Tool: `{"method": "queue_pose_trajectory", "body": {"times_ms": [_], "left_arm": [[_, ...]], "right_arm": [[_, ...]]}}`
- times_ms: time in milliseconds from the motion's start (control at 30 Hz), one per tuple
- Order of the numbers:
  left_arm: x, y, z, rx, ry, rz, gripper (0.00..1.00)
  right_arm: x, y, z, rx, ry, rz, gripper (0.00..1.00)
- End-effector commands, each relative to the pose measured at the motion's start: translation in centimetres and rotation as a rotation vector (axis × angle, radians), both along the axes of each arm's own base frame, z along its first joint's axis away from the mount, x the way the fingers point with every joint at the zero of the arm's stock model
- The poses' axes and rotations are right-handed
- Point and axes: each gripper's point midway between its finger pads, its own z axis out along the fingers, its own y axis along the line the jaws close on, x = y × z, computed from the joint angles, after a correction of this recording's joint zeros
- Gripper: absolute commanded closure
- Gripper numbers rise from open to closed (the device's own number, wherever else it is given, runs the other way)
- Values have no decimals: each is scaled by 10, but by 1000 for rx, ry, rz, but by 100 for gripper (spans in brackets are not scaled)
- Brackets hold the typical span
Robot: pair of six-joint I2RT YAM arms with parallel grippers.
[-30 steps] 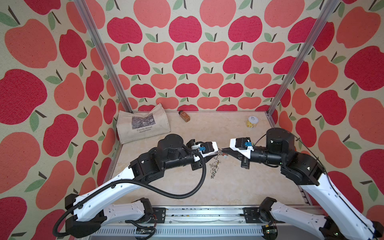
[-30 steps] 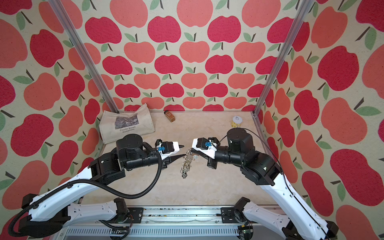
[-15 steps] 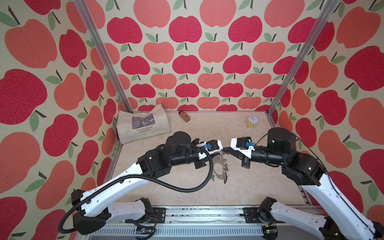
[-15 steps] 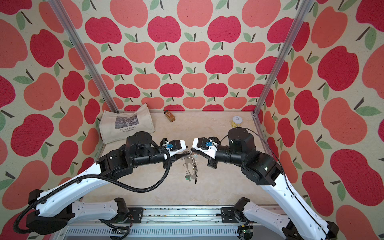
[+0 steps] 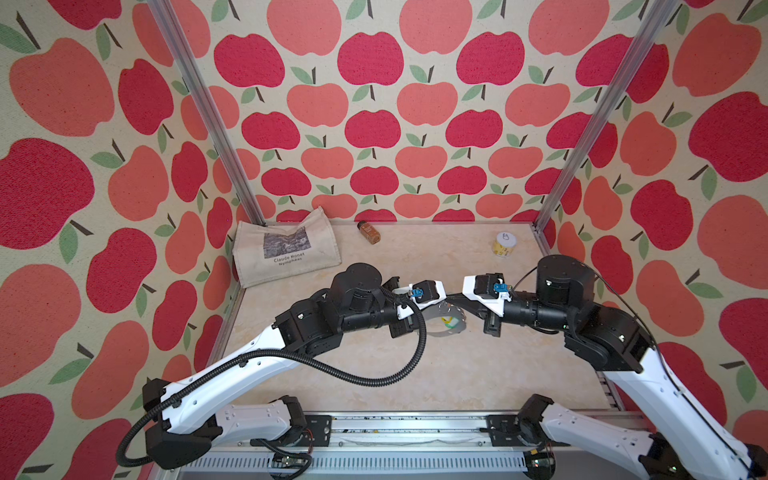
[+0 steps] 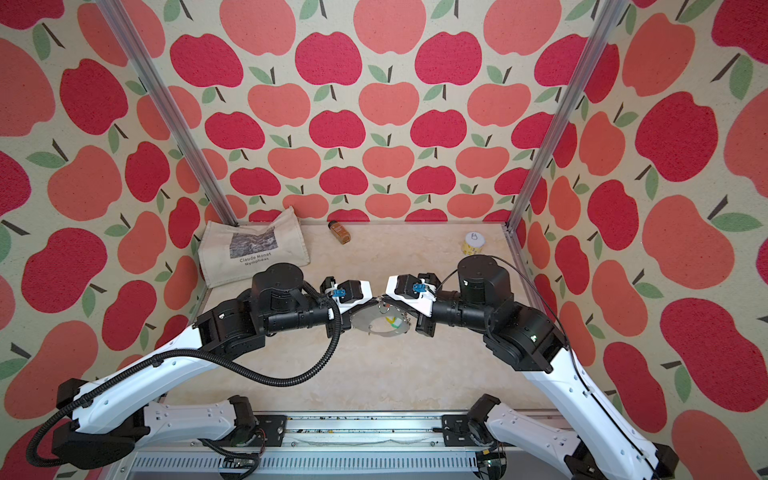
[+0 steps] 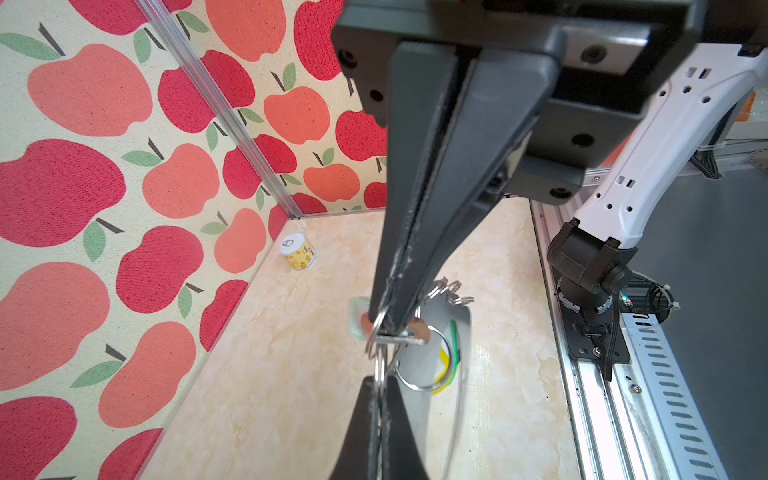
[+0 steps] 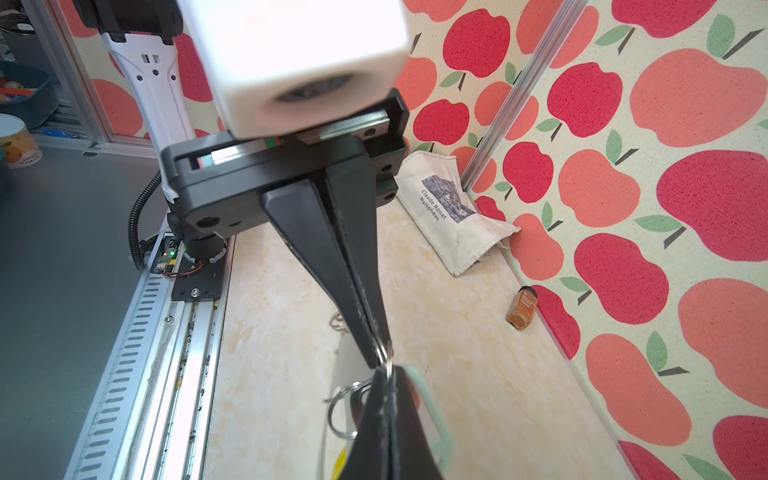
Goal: Put the keys on the keyring
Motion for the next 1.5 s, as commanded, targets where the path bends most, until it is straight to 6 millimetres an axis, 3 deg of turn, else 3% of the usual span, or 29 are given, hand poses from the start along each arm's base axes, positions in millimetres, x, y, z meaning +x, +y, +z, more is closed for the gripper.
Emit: {"method": "queue_pose_trajectory", "body": {"times_ms": [0, 500, 533, 1333, 1467], "left_arm": [[3, -1, 23, -59, -46, 12, 100], [-5, 2, 38, -111, -149, -5, 100], [-10, 9, 47, -132, -168, -8, 100], [-29, 16, 53, -143, -253, -58, 100], [-29, 17, 50, -129, -249, -61, 100]], "right_arm": [[-10, -5, 23, 55, -56, 26, 100], [-2, -12, 10, 2, -25, -46, 100], [-1, -12, 8, -4, -19, -51, 100], [9, -14, -20, -132, 82, -103, 100], [10, -22, -8, -123, 37, -135, 76]]}}
